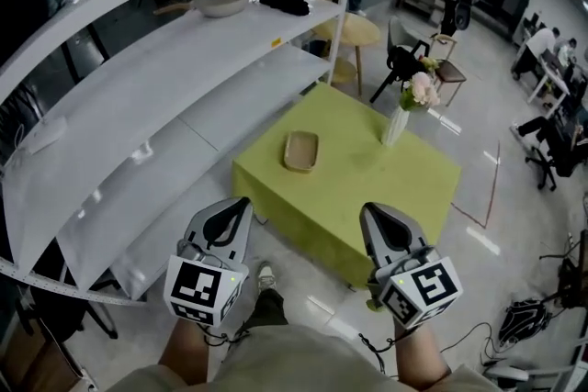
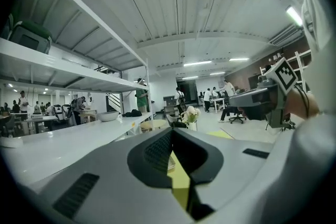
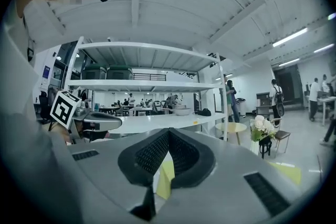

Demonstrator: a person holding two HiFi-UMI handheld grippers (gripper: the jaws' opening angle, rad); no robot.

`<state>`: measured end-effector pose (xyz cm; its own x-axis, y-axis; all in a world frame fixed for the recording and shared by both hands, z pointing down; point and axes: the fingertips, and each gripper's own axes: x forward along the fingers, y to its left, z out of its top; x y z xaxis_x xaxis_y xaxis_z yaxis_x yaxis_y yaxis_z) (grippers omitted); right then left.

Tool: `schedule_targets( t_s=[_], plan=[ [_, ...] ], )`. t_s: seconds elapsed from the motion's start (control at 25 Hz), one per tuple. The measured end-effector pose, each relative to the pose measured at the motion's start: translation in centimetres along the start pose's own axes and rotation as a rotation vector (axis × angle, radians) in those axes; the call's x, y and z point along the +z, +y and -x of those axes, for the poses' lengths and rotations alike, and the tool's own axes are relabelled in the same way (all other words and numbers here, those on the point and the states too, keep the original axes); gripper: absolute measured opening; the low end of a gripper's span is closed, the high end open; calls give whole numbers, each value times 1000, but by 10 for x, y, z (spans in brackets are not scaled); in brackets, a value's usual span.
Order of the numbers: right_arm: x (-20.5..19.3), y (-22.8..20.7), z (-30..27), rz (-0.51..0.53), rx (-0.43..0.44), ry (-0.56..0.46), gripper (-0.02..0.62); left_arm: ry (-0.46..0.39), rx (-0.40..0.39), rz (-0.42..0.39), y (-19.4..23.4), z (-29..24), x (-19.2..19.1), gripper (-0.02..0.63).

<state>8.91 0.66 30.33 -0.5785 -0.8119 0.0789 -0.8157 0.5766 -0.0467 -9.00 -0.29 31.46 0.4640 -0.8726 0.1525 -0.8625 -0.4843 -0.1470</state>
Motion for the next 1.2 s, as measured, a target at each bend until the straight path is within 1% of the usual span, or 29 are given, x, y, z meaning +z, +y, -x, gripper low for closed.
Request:
schedule_targets(
  t_s=[0.2, 0.28, 0.36, 0.48, 0.64, 0.84, 1.2],
  plan=[
    [8, -25, -79, 13, -31, 42, 6, 17, -22, 15, 65, -58, -1, 5],
    [15, -33, -114, -2, -39, 40, 6, 22, -34, 15, 90, -80, -1, 5],
    [19, -39, -148, -18, -48, 37, 6, 25, -47, 10, 115, -101, -2, 5],
    [17, -55, -190, -9, -71, 56, 6, 30, -67, -7, 145, -134, -5, 5],
    [20, -76, -224, -16, -117, 61, 6, 34, -107, -19, 168, -169, -3, 5],
    [15, -95, -254, -6, -146, 100, 6, 44, -122, -11, 194, -198, -5, 5],
    [1, -132, -272, -16, -192, 137, 6, 76, -127, 14, 199, -235, -20, 5]
  ],
)
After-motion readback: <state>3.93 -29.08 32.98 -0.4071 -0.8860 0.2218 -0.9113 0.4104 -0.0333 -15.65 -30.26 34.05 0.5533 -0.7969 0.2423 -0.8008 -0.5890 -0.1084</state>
